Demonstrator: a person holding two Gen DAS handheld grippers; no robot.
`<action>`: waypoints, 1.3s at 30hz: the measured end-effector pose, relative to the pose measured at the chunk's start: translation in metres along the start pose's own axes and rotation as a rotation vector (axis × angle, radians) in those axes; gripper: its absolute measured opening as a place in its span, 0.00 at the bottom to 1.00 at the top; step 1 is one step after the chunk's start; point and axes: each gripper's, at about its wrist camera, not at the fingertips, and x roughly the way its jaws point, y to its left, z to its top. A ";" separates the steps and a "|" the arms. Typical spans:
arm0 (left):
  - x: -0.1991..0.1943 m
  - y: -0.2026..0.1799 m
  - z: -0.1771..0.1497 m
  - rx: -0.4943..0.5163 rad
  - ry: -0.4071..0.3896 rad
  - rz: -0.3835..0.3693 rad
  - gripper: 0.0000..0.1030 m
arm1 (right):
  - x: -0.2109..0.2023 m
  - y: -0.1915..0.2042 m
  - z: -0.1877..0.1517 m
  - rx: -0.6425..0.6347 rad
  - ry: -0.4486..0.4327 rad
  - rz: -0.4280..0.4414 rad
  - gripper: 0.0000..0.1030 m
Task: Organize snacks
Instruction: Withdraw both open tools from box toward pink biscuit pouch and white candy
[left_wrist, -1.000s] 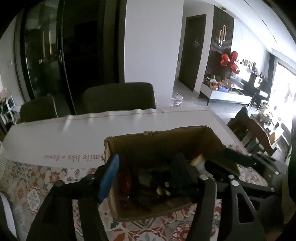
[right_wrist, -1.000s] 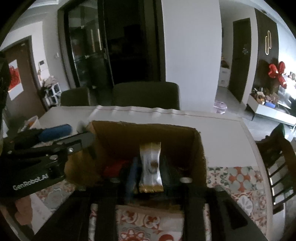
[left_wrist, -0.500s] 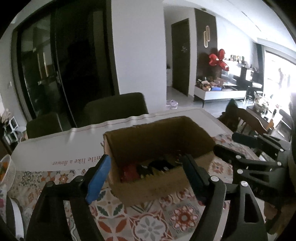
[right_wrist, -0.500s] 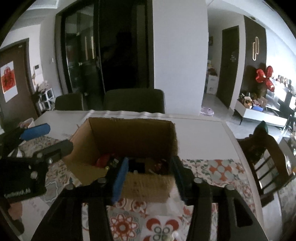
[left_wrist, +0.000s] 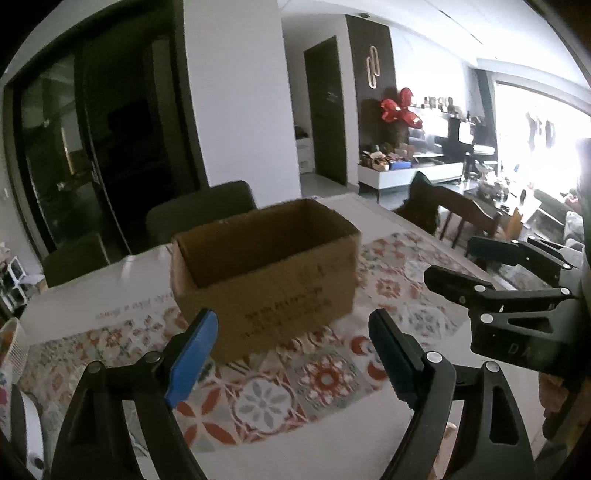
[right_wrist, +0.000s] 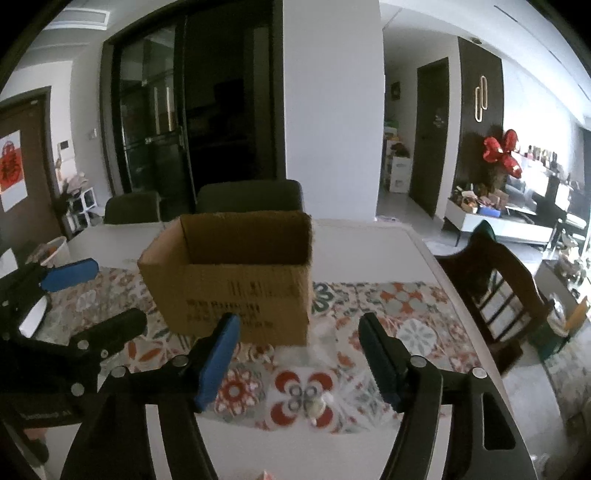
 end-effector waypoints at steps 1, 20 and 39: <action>-0.002 -0.003 -0.005 0.003 0.007 -0.011 0.82 | -0.003 -0.001 -0.004 0.005 0.004 0.000 0.68; 0.013 -0.075 -0.082 0.130 0.260 -0.253 0.82 | -0.021 -0.027 -0.106 0.091 0.221 -0.028 0.68; 0.065 -0.115 -0.124 0.160 0.439 -0.351 0.79 | -0.006 -0.049 -0.160 0.182 0.396 -0.057 0.68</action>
